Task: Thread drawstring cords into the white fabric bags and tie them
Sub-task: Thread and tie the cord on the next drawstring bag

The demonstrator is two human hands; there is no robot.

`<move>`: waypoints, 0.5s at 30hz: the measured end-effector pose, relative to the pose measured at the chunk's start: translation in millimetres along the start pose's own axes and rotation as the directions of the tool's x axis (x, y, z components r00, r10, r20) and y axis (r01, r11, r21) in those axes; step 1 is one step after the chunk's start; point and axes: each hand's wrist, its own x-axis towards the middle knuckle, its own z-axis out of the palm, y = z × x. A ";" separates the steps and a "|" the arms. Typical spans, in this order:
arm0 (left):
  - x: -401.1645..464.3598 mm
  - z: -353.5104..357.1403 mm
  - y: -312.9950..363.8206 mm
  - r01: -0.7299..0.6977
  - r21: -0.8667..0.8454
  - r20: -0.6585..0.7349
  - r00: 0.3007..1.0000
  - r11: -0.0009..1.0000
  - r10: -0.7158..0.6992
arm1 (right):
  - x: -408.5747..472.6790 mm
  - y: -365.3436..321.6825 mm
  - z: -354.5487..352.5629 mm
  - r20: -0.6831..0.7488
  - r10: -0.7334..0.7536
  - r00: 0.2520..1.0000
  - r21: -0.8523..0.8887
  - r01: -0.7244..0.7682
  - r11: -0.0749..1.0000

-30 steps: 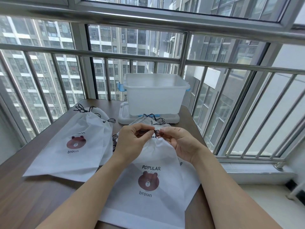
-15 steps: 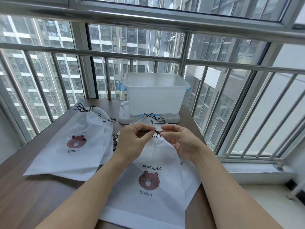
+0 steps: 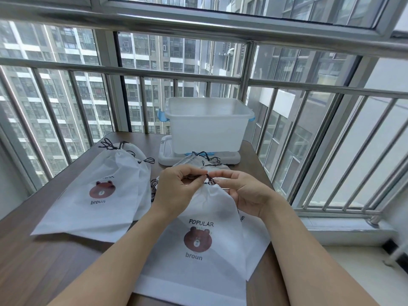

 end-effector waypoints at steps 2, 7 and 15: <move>0.5 0.0 0.2 -0.016 -0.002 0.000 1.000 1.000 0.016 | 1.5 -0.2 2.2 0.017 -0.024 1.000 -0.016 0.025 1.000; 2.2 -0.5 -2.4 0.007 -0.007 -0.001 1.000 1.000 -0.007 | 1.4 0.3 6.8 -0.085 -0.140 0.987 -0.209 0.120 0.971; 2.4 0.1 -4.0 0.007 -0.009 0.003 1.000 1.000 -0.007 | 6.0 4.3 6.8 -0.122 -0.211 0.970 -0.367 0.154 0.918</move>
